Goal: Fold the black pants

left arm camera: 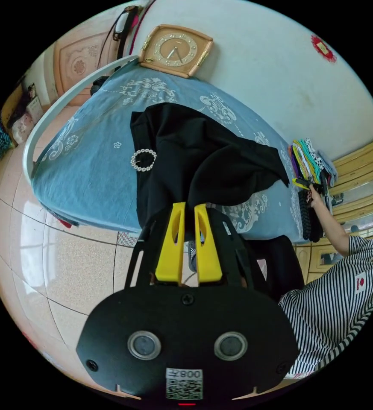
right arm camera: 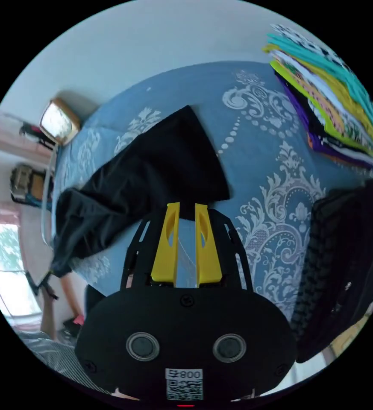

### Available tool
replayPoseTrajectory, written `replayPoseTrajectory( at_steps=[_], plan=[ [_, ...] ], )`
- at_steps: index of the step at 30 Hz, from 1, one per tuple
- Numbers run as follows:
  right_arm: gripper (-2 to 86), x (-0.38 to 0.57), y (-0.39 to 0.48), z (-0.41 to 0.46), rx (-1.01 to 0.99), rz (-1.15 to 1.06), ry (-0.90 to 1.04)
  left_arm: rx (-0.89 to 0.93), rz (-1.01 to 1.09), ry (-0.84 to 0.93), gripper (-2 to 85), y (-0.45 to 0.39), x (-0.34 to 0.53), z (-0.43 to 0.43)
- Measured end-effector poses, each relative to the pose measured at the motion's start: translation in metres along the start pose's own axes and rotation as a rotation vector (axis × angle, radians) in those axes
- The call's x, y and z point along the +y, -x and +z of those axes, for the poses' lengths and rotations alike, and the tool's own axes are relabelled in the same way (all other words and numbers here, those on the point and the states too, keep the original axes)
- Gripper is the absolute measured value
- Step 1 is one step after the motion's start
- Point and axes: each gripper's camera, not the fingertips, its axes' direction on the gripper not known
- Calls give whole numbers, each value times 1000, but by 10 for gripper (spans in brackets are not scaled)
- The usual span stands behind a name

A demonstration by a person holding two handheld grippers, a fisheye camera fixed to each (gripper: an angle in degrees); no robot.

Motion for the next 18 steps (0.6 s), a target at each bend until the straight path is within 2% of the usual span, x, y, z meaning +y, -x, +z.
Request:
replayPoseTrajectory(
  at_steps=[3,7,11,14,16,18],
  plan=[
    [68,6,-61,15,-108,125,-8,21,-26,-55,27,-9,6,13],
    [72,23,-119,40,-192,199,22,-13,83,-106,35,-55,-13,36],
    [71,44,-172,56,-274,268,0,-236,203,-121,21,-114,-29,64],
    [71,57,-207,62,-284,298,-18,-397,216,-152,16,-134,-22,77],
    [71,64,-227,65,-299,319,-30,-452,179,-176,14,-133,-13,81],
    [73,70,-246,70,-322,335,-39,-406,174,-173,14,-130,-8,88]
  ],
)
